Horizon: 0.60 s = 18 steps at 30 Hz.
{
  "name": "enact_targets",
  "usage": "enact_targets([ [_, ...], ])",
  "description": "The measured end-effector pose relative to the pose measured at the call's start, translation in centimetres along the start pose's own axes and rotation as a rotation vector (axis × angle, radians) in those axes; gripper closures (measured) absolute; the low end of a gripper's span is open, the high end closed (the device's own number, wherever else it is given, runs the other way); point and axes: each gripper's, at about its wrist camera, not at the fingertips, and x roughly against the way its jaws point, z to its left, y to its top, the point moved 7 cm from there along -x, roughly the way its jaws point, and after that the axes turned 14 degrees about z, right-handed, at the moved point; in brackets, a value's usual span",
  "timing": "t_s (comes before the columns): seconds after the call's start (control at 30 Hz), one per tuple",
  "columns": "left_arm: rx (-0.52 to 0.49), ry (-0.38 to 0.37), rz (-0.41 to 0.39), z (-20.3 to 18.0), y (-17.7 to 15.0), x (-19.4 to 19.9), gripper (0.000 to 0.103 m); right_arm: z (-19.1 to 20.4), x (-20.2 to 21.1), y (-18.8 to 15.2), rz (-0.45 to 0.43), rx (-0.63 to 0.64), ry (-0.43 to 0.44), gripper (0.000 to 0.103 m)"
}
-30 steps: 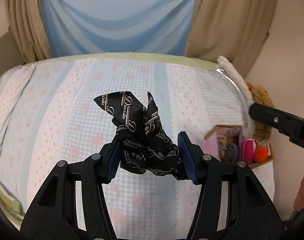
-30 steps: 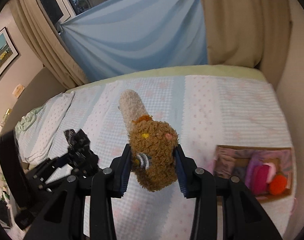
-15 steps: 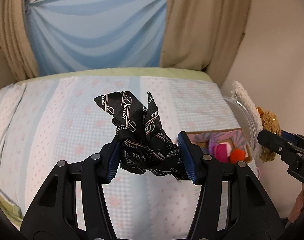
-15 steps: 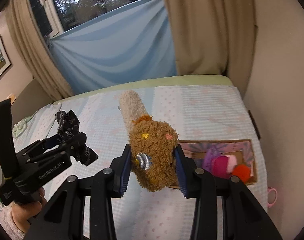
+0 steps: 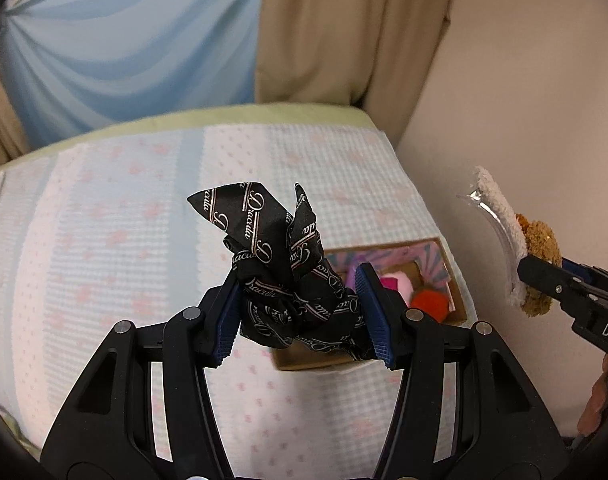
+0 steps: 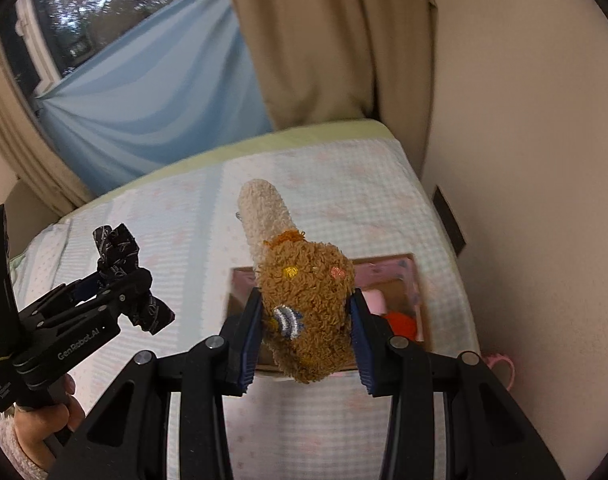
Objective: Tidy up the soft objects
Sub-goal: 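Lift the toy and black cloth and carry them over the box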
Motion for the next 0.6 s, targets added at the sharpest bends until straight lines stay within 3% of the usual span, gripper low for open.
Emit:
enact_targets([
  [0.33, -0.019, 0.018, 0.167, -3.3, 0.7, -11.1, 0.052, -7.9, -8.5, 0.7, 0.164, -0.103, 0.003, 0.066],
  [0.6, -0.108, 0.091, 0.293, -4.2, -1.2, -19.0, 0.052, -9.0, -15.5, -0.2, 0.279, -0.104, 0.059, 0.066],
])
